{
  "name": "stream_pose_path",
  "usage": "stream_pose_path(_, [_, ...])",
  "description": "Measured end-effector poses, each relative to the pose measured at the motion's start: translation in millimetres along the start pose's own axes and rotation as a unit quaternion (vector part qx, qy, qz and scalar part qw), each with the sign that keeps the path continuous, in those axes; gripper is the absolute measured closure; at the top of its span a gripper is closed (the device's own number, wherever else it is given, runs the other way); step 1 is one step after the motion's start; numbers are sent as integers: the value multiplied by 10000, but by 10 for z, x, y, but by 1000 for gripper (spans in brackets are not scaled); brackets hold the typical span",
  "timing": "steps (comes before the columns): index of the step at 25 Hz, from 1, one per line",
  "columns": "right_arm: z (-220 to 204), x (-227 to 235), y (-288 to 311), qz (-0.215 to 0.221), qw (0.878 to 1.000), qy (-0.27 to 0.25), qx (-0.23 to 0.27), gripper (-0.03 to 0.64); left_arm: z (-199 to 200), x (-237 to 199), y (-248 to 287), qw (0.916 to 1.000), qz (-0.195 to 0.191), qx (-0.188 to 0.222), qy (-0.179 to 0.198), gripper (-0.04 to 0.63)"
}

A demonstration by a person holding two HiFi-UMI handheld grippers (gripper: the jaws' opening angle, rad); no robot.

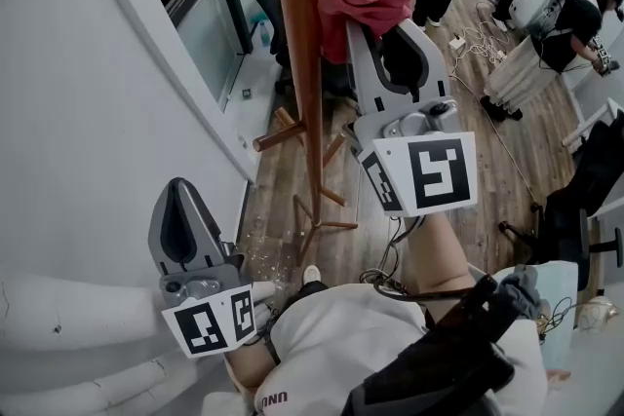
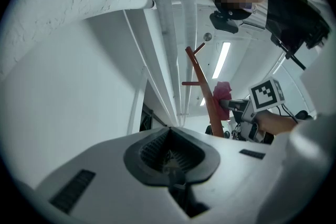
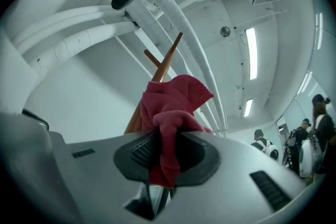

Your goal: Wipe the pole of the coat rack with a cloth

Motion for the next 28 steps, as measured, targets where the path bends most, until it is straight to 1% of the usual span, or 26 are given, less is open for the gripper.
stream_pose_path(6, [-28,41,55,-102,9998,-183,-12,543,-12,-41,10,10000,15,-14,-2,580])
stream_pose_path(22, [-72,194,147,-368,9985,-407,-66,543,-46,-65,47,10000,13,-46,-37,580])
stream_pose_path(28, [-76,270,189,-461,9979,-441,-100,543,-37,-45,119,10000,-61,-30,-46,580])
Point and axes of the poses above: the fingertips, and each gripper's own axes: y forward along the fingers, x to its right, z out of its top, the point moved 5 cm from there along -y, backward along the fingers, and after that the axes turned 2 degrees about -z, right-handed, at the moved point
